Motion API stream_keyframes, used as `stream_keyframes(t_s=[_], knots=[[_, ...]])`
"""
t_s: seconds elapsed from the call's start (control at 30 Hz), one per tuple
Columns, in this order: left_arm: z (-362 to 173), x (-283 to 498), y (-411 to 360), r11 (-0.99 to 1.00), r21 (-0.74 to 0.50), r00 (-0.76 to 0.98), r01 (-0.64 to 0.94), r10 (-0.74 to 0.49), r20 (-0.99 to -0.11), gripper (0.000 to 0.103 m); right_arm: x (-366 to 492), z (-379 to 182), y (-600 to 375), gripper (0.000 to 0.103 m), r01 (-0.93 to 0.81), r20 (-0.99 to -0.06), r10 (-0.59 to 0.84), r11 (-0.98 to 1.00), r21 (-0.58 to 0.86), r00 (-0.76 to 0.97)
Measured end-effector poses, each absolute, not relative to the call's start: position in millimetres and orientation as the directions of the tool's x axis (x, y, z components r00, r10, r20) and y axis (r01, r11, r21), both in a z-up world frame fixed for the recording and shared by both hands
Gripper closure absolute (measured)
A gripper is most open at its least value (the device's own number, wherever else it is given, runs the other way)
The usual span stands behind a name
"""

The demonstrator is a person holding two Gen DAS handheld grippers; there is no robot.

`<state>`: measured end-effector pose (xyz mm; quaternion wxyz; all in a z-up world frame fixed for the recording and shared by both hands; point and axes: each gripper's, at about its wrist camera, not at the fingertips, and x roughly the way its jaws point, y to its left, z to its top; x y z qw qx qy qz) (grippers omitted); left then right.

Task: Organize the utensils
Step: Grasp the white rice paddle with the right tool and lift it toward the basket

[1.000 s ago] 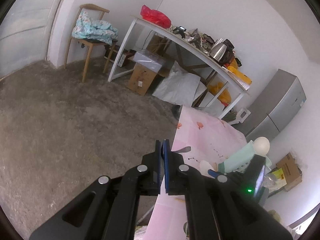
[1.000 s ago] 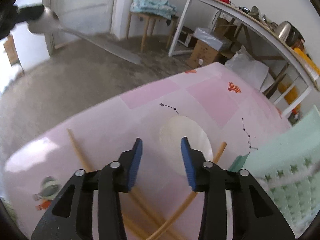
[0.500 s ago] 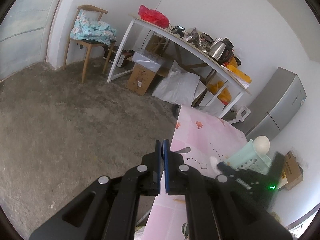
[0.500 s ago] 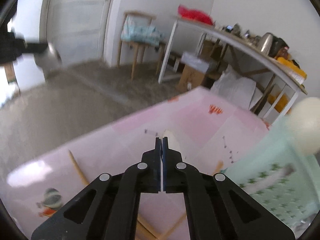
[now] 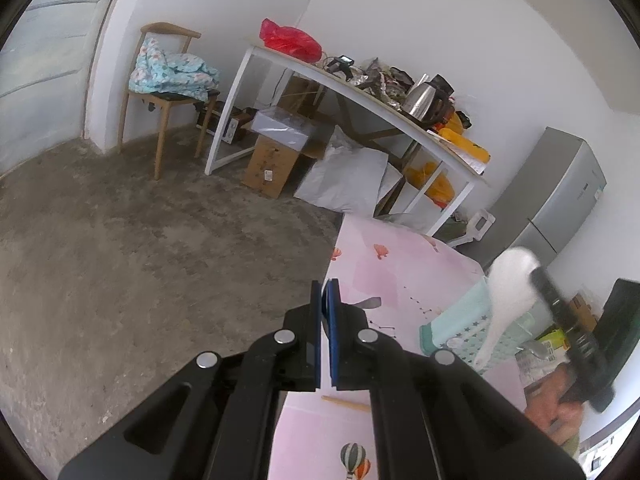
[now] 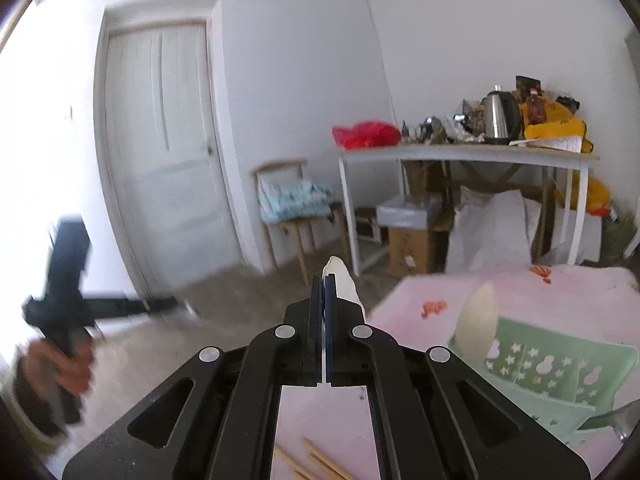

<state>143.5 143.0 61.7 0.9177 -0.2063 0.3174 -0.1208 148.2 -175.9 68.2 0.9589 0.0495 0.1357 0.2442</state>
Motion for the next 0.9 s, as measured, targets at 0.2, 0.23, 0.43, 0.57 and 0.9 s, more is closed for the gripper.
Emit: stream_keyframes(t_s=[0.2, 0.23, 0.43, 0.57, 0.9], knots=[[62, 145, 137, 0.885, -0.452, 0.766, 0.109, -0.365, -0.529, 0.101, 118, 119, -225, 0.103, -0.473, -0.045, 0.502, 0.837, 0.275, 0.864], [62, 146, 137, 0.885, -0.452, 0.764, 0.111, -0.367, -0.53, 0.101, 111, 130, -240, 0.103, -0.47, 0.0, 0.493, 0.831, 0.296, 0.87], [61, 151, 132, 0.891, -0.437, 0.761, 0.121, -0.366, -0.536, 0.101, 80, 151, -297, 0.103, -0.382, 0.119, 0.363, 0.865, 0.326, 0.924], [62, 151, 132, 0.891, -0.439, 0.763, 0.12, -0.366, -0.533, 0.101, 91, 137, -316, 0.103, -0.331, 0.105, 0.314, 0.87, 0.365, 0.944], [106, 132, 120, 0.883, -0.419, 0.811, 0.21, -0.396, -0.429, 0.101, 125, 66, -344, 0.103, -0.203, -0.015, 0.236, 0.865, 0.458, 0.972]])
